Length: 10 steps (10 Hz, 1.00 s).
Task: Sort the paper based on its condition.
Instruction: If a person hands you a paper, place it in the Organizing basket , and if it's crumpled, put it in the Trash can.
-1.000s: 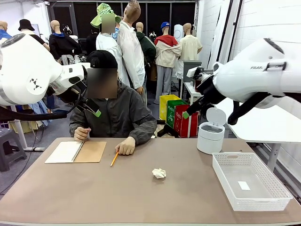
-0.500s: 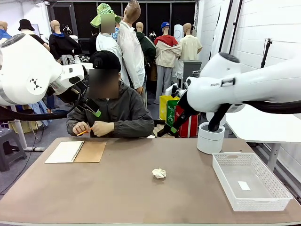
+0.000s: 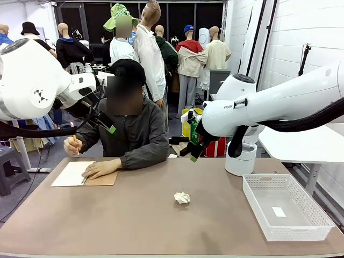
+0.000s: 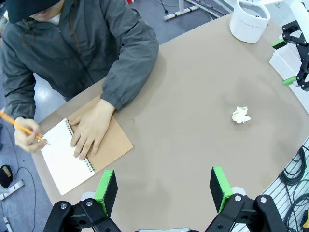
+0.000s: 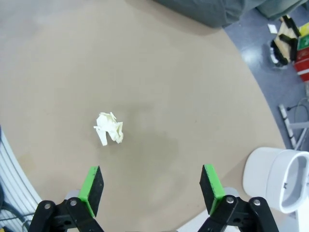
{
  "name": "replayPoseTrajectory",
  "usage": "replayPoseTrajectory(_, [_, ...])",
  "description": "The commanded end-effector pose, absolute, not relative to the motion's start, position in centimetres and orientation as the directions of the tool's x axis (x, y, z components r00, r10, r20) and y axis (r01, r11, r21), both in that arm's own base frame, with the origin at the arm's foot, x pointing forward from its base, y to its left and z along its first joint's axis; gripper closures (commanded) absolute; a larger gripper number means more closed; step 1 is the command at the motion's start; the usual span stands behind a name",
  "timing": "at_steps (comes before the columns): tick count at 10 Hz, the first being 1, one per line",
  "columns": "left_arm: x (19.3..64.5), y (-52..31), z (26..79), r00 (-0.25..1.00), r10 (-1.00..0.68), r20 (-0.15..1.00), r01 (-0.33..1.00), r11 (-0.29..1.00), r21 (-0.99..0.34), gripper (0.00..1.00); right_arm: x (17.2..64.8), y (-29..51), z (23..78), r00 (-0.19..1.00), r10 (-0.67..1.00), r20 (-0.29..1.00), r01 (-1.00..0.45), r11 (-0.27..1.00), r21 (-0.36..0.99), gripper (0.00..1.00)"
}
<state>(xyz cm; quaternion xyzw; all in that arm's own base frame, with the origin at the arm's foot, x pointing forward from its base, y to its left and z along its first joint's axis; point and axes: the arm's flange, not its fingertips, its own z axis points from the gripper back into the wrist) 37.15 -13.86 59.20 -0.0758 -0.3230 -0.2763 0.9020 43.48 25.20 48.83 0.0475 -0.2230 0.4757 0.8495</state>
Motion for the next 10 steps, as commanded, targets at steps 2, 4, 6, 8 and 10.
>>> replayPoseTrajectory(2, [37.2, -13.7, 59.4, 0.638, -0.446, 0.627, 0.546, 0.837, 0.041, 0.00, 43.4, 25.4, 48.5, 0.446, 0.790, 0.421, -0.833, 0.538, -0.128, 0.00])
replayPoseTrajectory(4, [37.2, -13.7, 59.4, 0.638, -0.446, 0.627, 0.546, 0.837, 0.041, 0.00, 43.4, 25.4, 48.5, 0.446, 0.790, 0.421, -0.833, 0.538, -0.128, 0.00])
replayPoseTrajectory(6, [37.2, -13.7, 59.4, 0.638, -0.446, 0.627, 0.546, 0.837, 0.041, 0.00, 44.2, 26.4, 47.2, 0.433, 0.808, 0.399, -0.844, 0.519, -0.134, 0.00])
replayPoseTrajectory(8, [37.2, -13.7, 59.4, 0.638, -0.446, 0.627, 0.546, 0.837, 0.041, 0.00, 45.0, 28.0, 43.7, 0.415, 0.839, 0.353, -0.872, 0.477, -0.109, 0.00])
replayPoseTrajectory(10, [37.2, -13.7, 59.4, 0.638, -0.446, 0.627, 0.546, 0.837, 0.041, 0.00, 45.5, 29.5, 41.2, 0.393, 0.869, 0.302, -0.894, 0.438, -0.096, 0.00])
